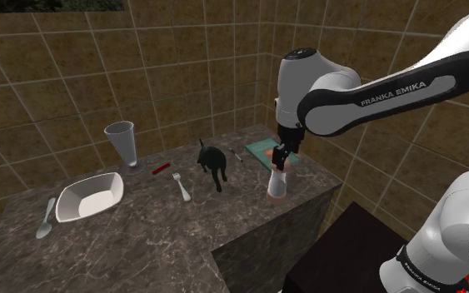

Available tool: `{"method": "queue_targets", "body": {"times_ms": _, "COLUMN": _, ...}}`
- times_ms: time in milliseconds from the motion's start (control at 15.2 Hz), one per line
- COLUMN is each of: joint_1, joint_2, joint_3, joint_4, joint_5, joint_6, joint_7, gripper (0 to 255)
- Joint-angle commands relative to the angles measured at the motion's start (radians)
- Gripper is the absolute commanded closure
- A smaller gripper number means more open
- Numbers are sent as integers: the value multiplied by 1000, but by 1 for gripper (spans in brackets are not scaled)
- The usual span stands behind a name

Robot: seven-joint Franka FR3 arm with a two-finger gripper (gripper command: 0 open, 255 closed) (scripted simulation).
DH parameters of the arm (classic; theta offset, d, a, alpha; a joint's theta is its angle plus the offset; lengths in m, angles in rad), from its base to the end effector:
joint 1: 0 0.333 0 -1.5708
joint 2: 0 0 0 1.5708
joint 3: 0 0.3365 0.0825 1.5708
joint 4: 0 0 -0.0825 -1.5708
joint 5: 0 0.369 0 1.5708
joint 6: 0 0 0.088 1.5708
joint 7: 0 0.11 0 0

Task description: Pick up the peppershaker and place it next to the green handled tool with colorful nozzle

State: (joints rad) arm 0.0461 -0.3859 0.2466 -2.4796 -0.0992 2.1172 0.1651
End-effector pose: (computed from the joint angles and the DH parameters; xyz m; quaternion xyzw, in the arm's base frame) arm 0.3858 0.1153 0.4510 0.9928 0.0805 0.0244 0.0851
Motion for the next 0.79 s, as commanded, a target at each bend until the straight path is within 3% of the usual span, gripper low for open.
{"method": "queue_targets", "body": {"times_ms": 0, "joint_1": -2, "joint_2": 22, "joint_3": 6, "joint_4": -9, "joint_5": -7, "joint_6": 31, "joint_7": 12, "gripper": 0}}
{"method": "queue_targets", "body": {"times_ms": 264, "joint_1": -10, "joint_2": 55, "joint_3": 7, "joint_4": -45, "joint_5": -21, "joint_6": 99, "joint_7": 22, "gripper": 0}}
{"method": "queue_targets", "body": {"times_ms": 726, "joint_1": -10, "joint_2": 55, "joint_3": 7, "joint_4": -45, "joint_5": -21, "joint_6": 99, "joint_7": 22, "gripper": 0}}
